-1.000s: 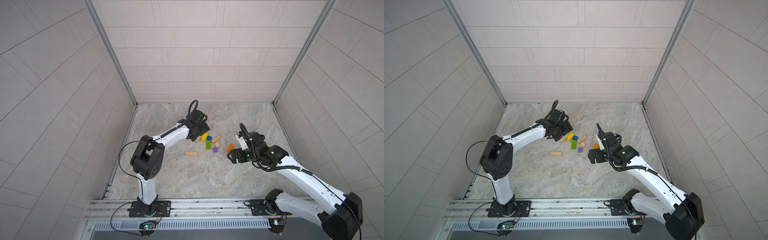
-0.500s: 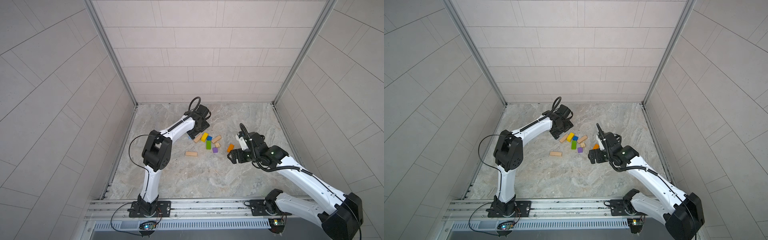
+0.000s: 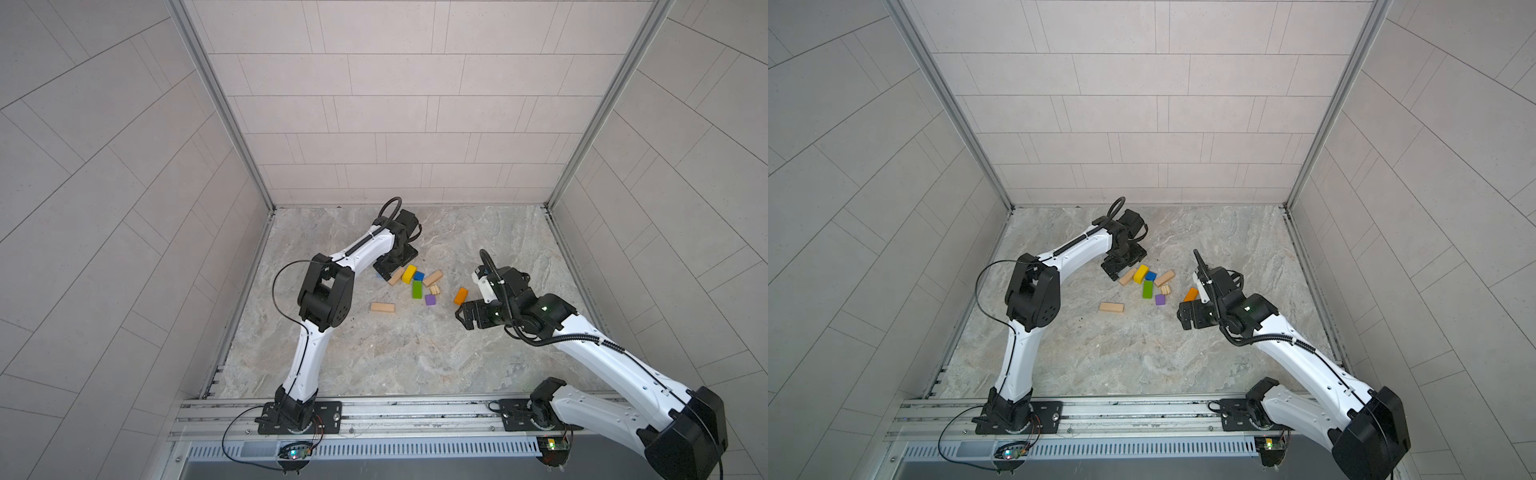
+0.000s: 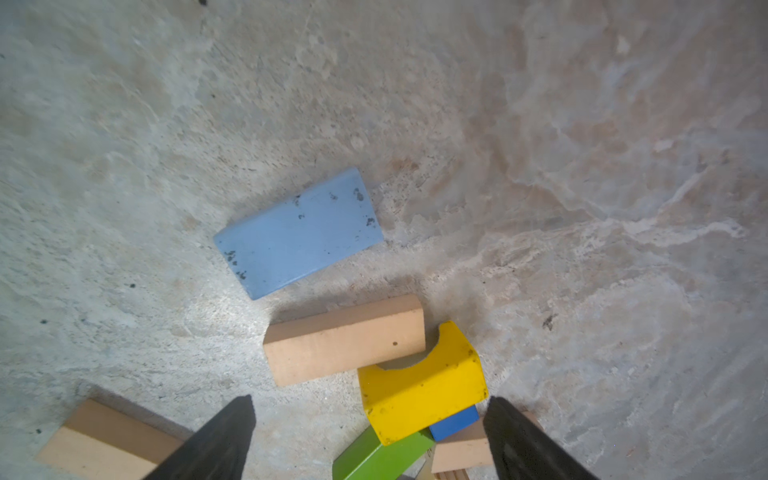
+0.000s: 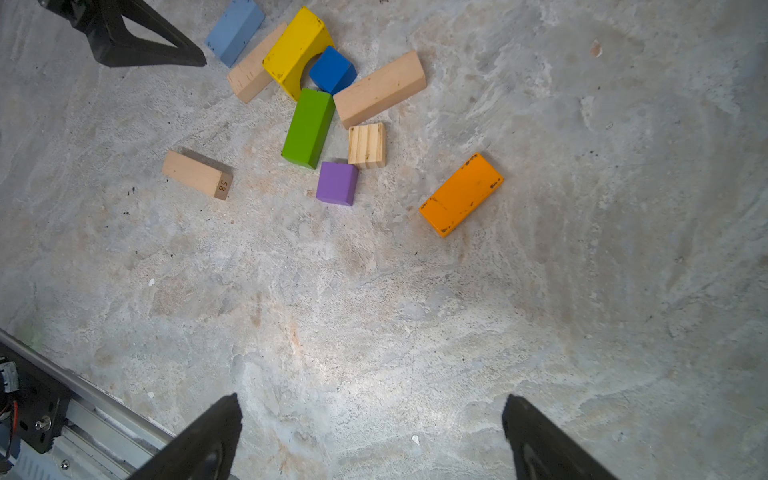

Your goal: Build the wood block tower

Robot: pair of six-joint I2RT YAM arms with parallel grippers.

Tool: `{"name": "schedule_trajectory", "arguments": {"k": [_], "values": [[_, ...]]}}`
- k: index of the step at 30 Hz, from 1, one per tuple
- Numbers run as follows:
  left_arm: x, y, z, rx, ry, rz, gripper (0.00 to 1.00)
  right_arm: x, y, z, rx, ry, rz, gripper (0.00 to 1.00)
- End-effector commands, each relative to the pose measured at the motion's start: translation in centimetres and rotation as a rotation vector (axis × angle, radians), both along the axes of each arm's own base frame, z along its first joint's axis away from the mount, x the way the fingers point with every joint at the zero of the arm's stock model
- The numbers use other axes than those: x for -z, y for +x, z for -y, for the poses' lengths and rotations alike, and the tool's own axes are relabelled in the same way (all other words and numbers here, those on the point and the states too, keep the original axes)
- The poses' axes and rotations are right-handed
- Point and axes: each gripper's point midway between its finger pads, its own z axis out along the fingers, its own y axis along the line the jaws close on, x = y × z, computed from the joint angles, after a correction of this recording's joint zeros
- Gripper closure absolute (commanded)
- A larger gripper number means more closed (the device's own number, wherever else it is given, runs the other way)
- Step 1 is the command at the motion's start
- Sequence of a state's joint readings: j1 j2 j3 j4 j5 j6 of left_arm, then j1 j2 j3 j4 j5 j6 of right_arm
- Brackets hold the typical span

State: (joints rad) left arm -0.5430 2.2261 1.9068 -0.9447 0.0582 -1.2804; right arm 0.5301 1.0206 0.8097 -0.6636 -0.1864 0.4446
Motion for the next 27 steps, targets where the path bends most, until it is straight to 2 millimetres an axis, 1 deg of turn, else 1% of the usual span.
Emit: {"name": "schedule_trajectory", "arguments": {"k": [1,7,9,12,19,22,23,27], "values": [[0.8,-0.4,-0.3,-0.039,-0.003,-0.052,0.07,-0.4,0.1,0.3,-0.001,-0.016,0.028,0.01],[2.0,0.0,0.1,-0.059,-0.013,-0.074,0.07,-0.1,-0.1,0.5,-0.001,-0.024,0.025,0.01],[2.5,0.0,0.2,-0.058,-0.015,-0.084,0.07,-0.1,-0.1,0.6,0.000,-0.028,0.025,0.01],[3.3,-0.3,0.0,-0.069,-0.003,-0.102,0.07,0.0,-0.2,0.7,0.000,-0.032,0.025,0.01],[4.0,-0.6,-0.2,-0.089,0.002,-0.122,0.07,0.3,-0.2,0.8,0.000,-0.042,0.026,0.01],[3.8,-1.0,-0.5,-0.097,0.005,-0.121,0.08,0.5,-0.3,0.9,0.000,-0.044,0.022,0.01],[3.5,-0.8,-0.6,-0.099,0.001,-0.106,0.08,0.6,-0.3,0.9,0.000,-0.044,0.021,0.01],[1.9,-0.3,-0.7,-0.091,0.004,-0.060,0.08,0.8,-0.3,0.8,0.000,-0.041,0.021,0.01]]}}
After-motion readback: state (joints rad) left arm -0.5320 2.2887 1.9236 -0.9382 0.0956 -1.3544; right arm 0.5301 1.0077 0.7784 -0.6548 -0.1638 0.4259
